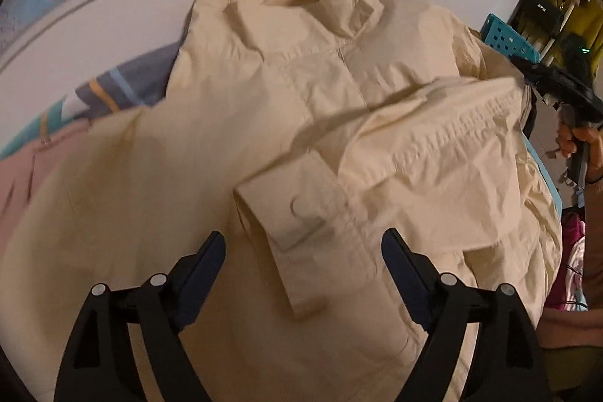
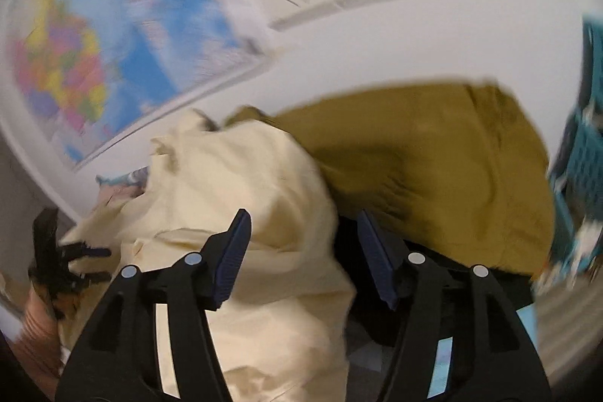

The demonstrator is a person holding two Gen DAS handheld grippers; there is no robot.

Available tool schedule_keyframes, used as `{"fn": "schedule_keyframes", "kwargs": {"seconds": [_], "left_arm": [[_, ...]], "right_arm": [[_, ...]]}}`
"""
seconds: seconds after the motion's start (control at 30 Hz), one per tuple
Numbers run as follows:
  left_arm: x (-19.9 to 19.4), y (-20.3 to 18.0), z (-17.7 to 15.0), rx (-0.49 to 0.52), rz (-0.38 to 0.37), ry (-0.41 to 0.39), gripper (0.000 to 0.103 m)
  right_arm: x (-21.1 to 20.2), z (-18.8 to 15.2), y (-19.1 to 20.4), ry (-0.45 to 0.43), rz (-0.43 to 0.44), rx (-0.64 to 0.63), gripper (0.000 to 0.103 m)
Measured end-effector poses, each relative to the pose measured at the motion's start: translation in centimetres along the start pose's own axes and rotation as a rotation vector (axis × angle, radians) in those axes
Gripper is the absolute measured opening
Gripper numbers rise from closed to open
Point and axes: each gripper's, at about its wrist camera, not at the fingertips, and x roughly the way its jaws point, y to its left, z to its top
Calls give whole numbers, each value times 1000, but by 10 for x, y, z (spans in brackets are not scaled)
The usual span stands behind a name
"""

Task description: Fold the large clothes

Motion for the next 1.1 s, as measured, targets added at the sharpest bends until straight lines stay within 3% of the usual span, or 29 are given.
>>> {"fn": "schedule_keyframes", "kwargs": {"seconds": [0.07, 0.13, 0.2, 0.23, 0.3, 0.33, 0.37, 0.4, 0.53, 0.6, 0.77, 0.87, 1.0, 1.1], "left_arm": [[5, -3, 1, 3, 13, 20, 82], [17, -8, 4, -3, -13, 47, 80], [30, -11, 7, -3, -15, 75, 57], [35, -12, 9, -2, 10, 80, 55], [36, -12, 14, -1, 73, 49, 30], [33, -10, 16, -12, 77, 35, 28], [30, -6, 19, -29, 82, 14, 16], [28, -3, 19, -41, 82, 9, 16], [21, 6, 12, -80, 115, 13, 28], [7, 5, 4, -82, 119, -10, 52], [-51, 4, -22, -83, 104, -122, 60], [-81, 8, -37, -76, 121, -187, 69], [-110, 7, -53, -72, 171, -267, 74], [-131, 24, -68, -113, 174, -303, 77]], "right_arm": [[-9, -5, 24, -24, 27, -83, 63], [-2, -15, 55, 25, 98, -207, 71], [18, -32, 83, 81, 84, -346, 72], [31, -38, 90, 116, 83, -380, 70], [57, -49, 100, 174, 48, -414, 60], [72, -54, 106, 201, 30, -446, 54], [84, -57, 110, 208, -2, -478, 53], [96, -57, 112, 209, -32, -486, 51], [129, -55, 106, 267, -49, -406, 50], [127, -54, 107, 265, -55, -401, 50], [84, -50, 127, 174, -23, -389, 55], [61, -51, 154, 129, 80, -416, 57], [87, -69, 196, 225, 209, -465, 58], [130, -90, 212, 331, 185, -486, 58]]}}
